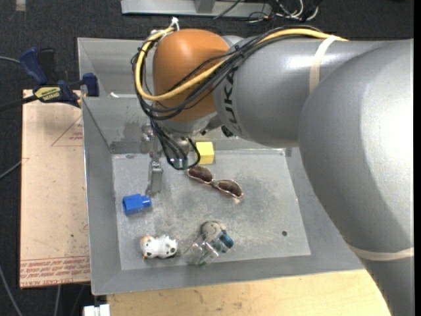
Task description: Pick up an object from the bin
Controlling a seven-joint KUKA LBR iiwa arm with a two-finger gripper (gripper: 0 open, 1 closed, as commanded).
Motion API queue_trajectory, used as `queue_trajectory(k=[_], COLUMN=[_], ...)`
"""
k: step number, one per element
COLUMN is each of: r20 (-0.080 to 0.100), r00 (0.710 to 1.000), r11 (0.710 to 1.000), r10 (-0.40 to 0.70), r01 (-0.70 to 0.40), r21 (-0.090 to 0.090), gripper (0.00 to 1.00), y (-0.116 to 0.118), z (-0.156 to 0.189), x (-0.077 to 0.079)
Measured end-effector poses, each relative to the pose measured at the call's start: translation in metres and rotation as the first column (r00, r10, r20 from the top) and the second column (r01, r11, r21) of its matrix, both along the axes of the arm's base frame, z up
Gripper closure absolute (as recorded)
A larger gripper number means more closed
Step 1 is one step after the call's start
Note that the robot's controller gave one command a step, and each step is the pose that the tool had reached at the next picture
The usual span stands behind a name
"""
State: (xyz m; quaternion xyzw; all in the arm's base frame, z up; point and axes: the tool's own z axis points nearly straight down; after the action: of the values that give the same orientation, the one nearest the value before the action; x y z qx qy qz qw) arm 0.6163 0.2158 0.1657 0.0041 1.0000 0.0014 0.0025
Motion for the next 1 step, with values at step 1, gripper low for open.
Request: queue_trajectory(k=[1], r20=[-0.009], r00=[0.995], r11=[0.995], r10=[0.095], r01=[-0.095], r21=[-0.003], gripper=[0.00], y=[0.0063], z=[-0.0195], x=[-0.0205])
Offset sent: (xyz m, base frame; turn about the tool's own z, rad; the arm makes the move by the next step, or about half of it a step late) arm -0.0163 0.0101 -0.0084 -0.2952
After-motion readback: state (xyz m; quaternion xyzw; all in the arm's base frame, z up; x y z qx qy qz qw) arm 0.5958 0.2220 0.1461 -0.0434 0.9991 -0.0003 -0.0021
